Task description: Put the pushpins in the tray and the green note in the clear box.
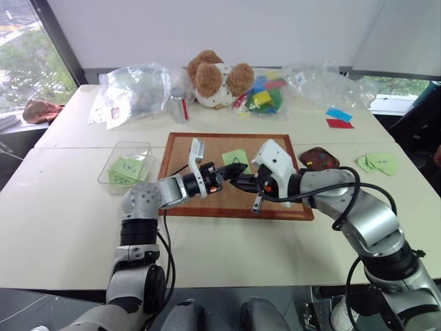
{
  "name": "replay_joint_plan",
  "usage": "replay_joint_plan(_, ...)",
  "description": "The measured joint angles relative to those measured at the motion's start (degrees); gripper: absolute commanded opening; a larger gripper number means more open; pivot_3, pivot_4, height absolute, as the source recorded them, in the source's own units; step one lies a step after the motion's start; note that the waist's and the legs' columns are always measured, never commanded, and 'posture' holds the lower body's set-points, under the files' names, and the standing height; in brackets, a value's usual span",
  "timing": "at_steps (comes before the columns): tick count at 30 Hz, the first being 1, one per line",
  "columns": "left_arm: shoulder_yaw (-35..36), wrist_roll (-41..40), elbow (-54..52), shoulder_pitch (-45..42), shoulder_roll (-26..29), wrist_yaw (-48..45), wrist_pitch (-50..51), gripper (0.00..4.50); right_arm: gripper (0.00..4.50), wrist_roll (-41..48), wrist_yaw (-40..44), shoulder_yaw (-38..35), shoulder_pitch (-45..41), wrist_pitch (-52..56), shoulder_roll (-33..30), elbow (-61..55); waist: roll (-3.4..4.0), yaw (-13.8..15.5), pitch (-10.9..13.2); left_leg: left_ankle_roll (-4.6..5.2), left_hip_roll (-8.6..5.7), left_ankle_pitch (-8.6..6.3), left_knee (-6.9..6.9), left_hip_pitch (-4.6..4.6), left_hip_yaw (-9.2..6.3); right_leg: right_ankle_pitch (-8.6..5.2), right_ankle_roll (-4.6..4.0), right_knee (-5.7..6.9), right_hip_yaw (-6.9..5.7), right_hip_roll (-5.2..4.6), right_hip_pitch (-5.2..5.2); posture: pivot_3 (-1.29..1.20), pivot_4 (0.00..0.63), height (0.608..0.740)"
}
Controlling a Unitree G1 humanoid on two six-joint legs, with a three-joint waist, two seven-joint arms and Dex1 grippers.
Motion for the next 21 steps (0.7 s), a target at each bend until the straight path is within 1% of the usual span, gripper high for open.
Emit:
replay_joint_plan(4,2.24,-1.96,-0.20,0.38,-1.04,3.09,1.42,0.05,0.00,0.79,-0.11,-0.12,-0.19,0.55,0.02,-0.35,0.00,-0.01,0.00,0.00,0.00,0.00,0.00,0.00,0.00,0.00,0.00,0.00,0.00,0.00,-0.01,0.00,0.150,0.740)
replay_joint_plan(11,6.64,-4.69,1.36,1.06,-2.70,8.70,1.71,0.05,0.00,3.24,-0.53,-2.06,-3.19,4.11,0.00,-0.82,0.00,0.01,0.00,-0.01,0.00,0.00,0.00,0.00,0.00,0.00,0.00,0.00,0.00,0.00,-0.01,0.00,0.150,0.740)
replay_joint_plan(21,7.46,-4.31,4.39,2.26,-2.01,10.19,-2.37,0.05,0.00,6.14,-1.41,-7.01,-6.78,7.93,-0.71,-0.64,0.00,0.01,0.00,-0.01,-0.01,0.01,-0.01,0.00,0.00,0.00,0.00,0.00,0.00,0.00,-0.02,0.00,0.150,0.740)
